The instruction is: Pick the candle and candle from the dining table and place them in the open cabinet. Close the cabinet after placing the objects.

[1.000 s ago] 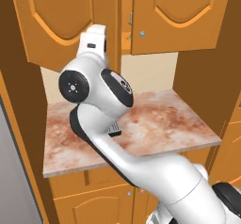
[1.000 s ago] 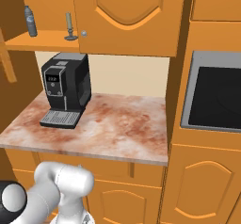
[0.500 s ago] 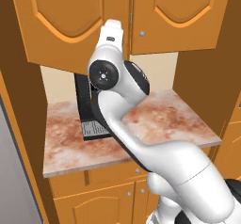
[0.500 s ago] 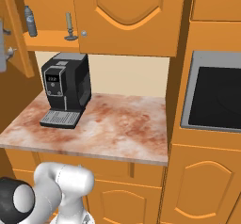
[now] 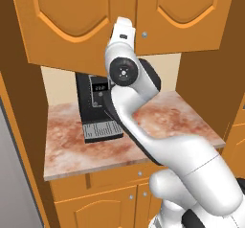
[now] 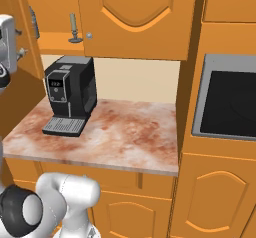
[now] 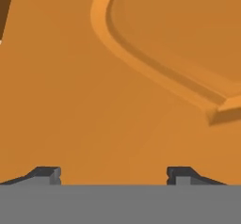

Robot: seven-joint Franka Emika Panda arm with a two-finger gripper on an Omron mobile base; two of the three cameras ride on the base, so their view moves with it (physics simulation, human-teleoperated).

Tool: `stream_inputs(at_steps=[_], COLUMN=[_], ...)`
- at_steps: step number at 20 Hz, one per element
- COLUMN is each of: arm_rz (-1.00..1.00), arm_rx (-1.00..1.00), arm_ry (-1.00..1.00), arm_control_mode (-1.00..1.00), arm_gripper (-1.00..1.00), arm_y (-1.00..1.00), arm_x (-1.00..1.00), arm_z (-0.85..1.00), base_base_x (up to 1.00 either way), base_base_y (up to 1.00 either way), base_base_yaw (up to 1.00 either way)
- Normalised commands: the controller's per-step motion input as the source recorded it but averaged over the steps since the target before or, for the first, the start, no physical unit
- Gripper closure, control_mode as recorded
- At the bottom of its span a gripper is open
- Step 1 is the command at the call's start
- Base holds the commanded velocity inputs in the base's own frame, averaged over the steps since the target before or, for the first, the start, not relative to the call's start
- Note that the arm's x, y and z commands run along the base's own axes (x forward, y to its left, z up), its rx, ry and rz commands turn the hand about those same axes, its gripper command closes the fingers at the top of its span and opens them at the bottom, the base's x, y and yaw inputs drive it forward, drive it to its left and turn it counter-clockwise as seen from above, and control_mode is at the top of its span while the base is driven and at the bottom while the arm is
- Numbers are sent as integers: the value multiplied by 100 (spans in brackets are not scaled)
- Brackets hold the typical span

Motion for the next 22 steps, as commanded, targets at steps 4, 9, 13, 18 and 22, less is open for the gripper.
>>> stream_inputs(at_steps=[4,9,13,18,22], arm_rz=[0,0,0,0,0], arm_rx=[5,3,2,1,1], arm_ry=[1,6,5,3,1], arm_control_mode=[-100,-100,-100,-100,-100], arm_gripper=[-100,-100,-100,-100,-100], arm_y=[-17,-22,-19,-15,-9], arm_x=[48,59,56,55,55], arm_z=[0,0,0,0,0], base_base_x=[0,0,0,0,0], base_base_y=[0,0,0,0,0], base_base_yaw=[0,0,0,0,0])
